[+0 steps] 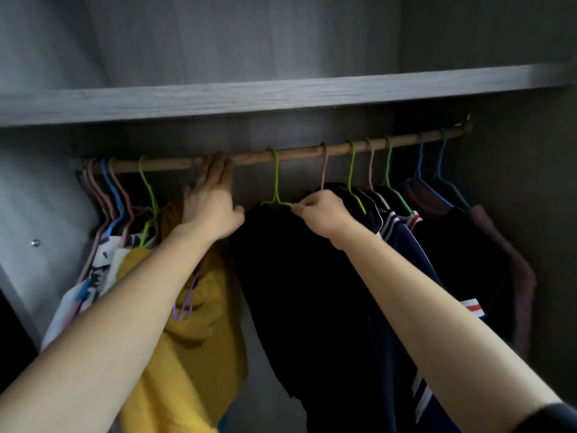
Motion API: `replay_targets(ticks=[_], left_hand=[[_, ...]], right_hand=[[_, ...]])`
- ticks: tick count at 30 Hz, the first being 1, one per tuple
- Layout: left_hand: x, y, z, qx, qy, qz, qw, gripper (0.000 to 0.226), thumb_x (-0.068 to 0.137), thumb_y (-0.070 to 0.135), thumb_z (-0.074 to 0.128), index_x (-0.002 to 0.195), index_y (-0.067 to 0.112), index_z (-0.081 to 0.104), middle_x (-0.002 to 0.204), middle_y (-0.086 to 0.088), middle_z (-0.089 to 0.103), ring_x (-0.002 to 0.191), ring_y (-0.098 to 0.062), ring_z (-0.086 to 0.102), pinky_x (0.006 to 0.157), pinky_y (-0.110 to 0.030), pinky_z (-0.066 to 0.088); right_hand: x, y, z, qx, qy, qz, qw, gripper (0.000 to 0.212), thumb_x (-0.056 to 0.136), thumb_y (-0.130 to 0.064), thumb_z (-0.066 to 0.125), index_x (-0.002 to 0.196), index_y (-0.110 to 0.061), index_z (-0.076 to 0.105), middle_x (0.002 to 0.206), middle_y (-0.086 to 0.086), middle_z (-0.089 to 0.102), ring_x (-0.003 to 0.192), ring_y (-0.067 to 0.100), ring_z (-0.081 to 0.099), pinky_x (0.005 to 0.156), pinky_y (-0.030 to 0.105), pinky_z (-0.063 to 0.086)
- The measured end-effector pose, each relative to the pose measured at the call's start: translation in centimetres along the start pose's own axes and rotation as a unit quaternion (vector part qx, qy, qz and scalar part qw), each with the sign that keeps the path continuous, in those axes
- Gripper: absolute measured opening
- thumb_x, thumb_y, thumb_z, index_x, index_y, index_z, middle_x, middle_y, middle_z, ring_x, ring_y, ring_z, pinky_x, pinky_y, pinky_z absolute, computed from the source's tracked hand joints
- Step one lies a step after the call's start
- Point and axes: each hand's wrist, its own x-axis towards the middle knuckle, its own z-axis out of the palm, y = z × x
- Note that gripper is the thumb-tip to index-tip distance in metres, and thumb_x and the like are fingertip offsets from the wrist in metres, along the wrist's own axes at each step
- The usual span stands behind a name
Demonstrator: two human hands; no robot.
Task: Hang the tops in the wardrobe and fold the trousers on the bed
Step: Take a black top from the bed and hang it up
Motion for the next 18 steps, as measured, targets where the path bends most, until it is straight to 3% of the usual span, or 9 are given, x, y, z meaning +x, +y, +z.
replay_targets(ticks=[2, 5, 7, 8, 10, 12, 15, 18], left_hand=[[-0.1, -0.2, -0.2, -0.012, -0.005, 0.003, 1.0, 0.091, 0.077, 0.026, 0.068, 0.155, 0.016, 0.021, 0.164, -0.001, 0.01, 0.151, -0.025, 0.005, 0.109, -0.056, 0.033], [-0.1, -0.6, -0.7, -0.034, -0.027, 0.005, 0.999, 0.088, 0.079, 0.021, 0.064, 0.155, 0.019, 0.02, 0.165, 0.002, 0.007, 0.152, -0.025, 0.003, 0.11, -0.056, 0.034], [0.1, -1.0, -1.2, -0.055, -0.056, 0.004, 0.997, 0.086, 0.082, 0.02, 0.062, 0.156, 0.021, 0.018, 0.165, 0.006, 0.002, 0.152, -0.021, -0.001, 0.111, -0.058, 0.032], [0.2, -1.2, -1.6, -0.064, -0.072, 0.004, 0.995, 0.085, 0.083, 0.02, 0.061, 0.156, 0.021, 0.018, 0.165, 0.007, 0.001, 0.152, -0.019, -0.003, 0.112, -0.06, 0.03], [0.2, -1.3, -2.6, -0.075, -0.093, 0.002, 0.993, 0.079, 0.086, 0.02, 0.059, 0.155, 0.02, 0.021, 0.165, 0.007, 0.003, 0.152, -0.018, -0.001, 0.113, -0.065, 0.023], [-0.2, -0.6, -3.4, -0.085, -0.072, -0.012, 0.994, 0.067, 0.091, 0.024, 0.054, 0.152, 0.021, 0.027, 0.164, 0.004, 0.011, 0.151, -0.021, 0.006, 0.112, -0.068, 0.016], [-2.7, 1.3, -4.3, -0.127, 0.02, -0.021, 0.992, 0.051, 0.098, 0.034, 0.044, 0.147, 0.022, 0.039, 0.161, 0.0, 0.024, 0.146, -0.027, 0.021, 0.111, -0.064, 0.017], [-7.2, 3.7, -4.4, -0.167, 0.106, 0.032, 0.98, 0.053, 0.096, 0.039, 0.037, 0.145, 0.02, 0.044, 0.159, -0.006, 0.031, 0.143, -0.03, 0.03, 0.112, -0.055, 0.023]], right_hand=[[0.2, 0.3, 0.6, 0.047, -0.042, 0.041, 0.997, 0.028, 0.094, -0.035, 0.064, 0.095, -0.008, 0.074, 0.088, 0.007, 0.067, 0.085, 0.023, 0.063, 0.072, 0.03, 0.046], [-0.2, 0.0, 0.7, 0.091, -0.14, 0.094, 0.981, 0.035, 0.097, -0.046, 0.056, 0.091, -0.013, 0.066, 0.07, 0.001, 0.059, 0.061, 0.018, 0.057, 0.055, 0.026, 0.041], [-0.9, -0.1, 0.6, 0.085, -0.157, 0.089, 0.98, 0.045, 0.099, -0.054, 0.047, 0.103, -0.015, 0.068, 0.079, 0.001, 0.061, 0.071, 0.019, 0.059, 0.061, 0.028, 0.045], [-1.1, 0.0, 0.5, 0.061, -0.139, 0.075, 0.986, 0.053, 0.099, -0.058, 0.042, 0.113, -0.015, 0.069, 0.093, 0.005, 0.065, 0.088, 0.025, 0.062, 0.074, 0.033, 0.05], [-2.0, 0.1, 0.0, 0.002, -0.064, 0.033, 0.997, 0.059, 0.101, -0.057, 0.036, 0.126, -0.013, 0.066, 0.122, 0.013, 0.066, 0.117, 0.033, 0.058, 0.101, 0.037, 0.045], [-3.1, 0.1, -0.9, 0.035, 0.012, 0.004, 0.999, 0.054, 0.104, -0.052, 0.036, 0.126, -0.011, 0.064, 0.116, 0.012, 0.07, 0.111, 0.031, 0.063, 0.089, 0.034, 0.049], [-5.2, 0.5, -2.5, 0.146, 0.064, 0.01, 0.987, 0.044, 0.103, -0.048, 0.042, 0.119, -0.015, 0.065, 0.09, 0.0, 0.071, 0.075, 0.016, 0.07, 0.061, 0.032, 0.054], [-8.7, 2.5, -4.4, 0.039, 0.157, -0.032, 0.986, 0.035, 0.1, -0.047, 0.045, 0.099, -0.022, 0.069, 0.083, -0.004, 0.072, 0.077, 0.016, 0.07, 0.074, 0.042, 0.057]])
